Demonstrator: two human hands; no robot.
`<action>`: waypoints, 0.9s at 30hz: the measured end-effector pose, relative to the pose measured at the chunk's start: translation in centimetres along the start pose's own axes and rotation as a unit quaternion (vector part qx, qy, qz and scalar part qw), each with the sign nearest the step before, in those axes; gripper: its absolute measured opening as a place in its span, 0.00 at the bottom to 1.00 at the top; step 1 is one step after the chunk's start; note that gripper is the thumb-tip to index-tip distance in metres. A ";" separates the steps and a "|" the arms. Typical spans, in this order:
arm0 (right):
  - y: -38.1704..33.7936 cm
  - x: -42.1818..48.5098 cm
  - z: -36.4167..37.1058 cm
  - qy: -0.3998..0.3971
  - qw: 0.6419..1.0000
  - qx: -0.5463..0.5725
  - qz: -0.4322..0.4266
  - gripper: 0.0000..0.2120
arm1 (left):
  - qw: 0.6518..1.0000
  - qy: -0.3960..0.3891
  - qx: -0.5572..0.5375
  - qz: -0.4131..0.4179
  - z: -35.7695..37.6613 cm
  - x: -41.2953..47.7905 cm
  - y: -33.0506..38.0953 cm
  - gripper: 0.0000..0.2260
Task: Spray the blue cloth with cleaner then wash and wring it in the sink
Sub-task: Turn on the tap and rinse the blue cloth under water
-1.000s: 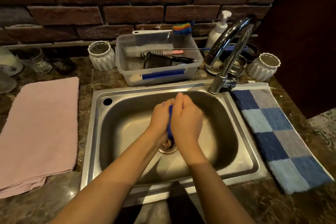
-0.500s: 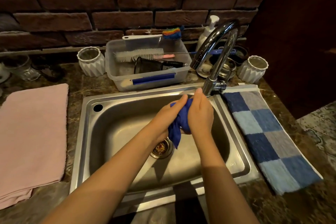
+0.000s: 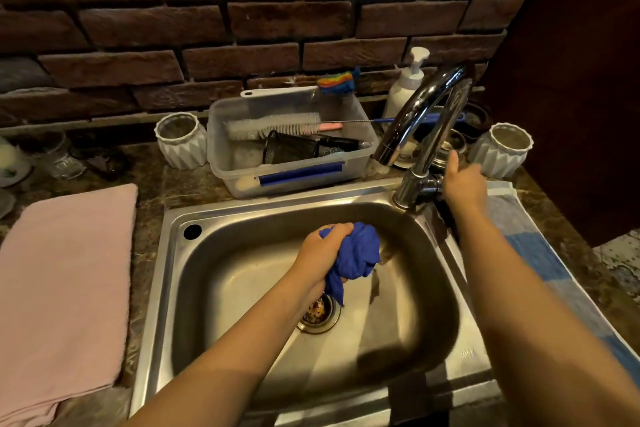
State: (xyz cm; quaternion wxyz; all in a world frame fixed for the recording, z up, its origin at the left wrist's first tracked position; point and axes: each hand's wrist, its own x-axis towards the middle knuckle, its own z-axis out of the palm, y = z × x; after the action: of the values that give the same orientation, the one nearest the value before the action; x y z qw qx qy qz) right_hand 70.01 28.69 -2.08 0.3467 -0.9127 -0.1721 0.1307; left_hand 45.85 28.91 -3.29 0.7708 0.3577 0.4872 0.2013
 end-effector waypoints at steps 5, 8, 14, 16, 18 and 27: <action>0.6 3.1 0.2 -0.024 0.986 -0.116 -0.119 0.28 | 1.000 -0.006 -0.011 -0.007 0.5 1.1 -0.9 0.15; 0.8 4.6 0.4 -0.034 0.981 -0.134 -0.139 0.27 | 1.000 -0.011 -0.017 0.000 0.5 1.9 -1.0 0.13; 1.3 5.7 0.2 -0.071 0.973 -0.121 -0.185 0.24 | 0.999 -0.026 -0.032 0.017 0.3 3.0 -0.9 0.07; 1.6 5.7 0.2 -0.073 0.975 -0.093 -0.188 0.24 | 0.999 -0.025 -0.032 0.020 0.2 3.2 -1.1 0.06; 1.9 5.6 0.3 -0.074 0.976 -0.076 -0.190 0.23 | 0.999 -0.023 -0.031 0.024 0.2 3.4 -1.2 0.06; 2.5 5.2 0.4 -0.047 0.976 -0.040 -0.210 0.22 | 0.999 -0.019 -0.032 0.031 0.2 4.3 -1.6 0.09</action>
State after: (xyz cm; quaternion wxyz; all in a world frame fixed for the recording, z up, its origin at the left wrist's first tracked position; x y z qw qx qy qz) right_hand 75.11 29.34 -4.68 0.3207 -0.8622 -0.3815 0.0910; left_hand 47.87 30.60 -7.07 0.7846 0.3516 0.4540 0.2337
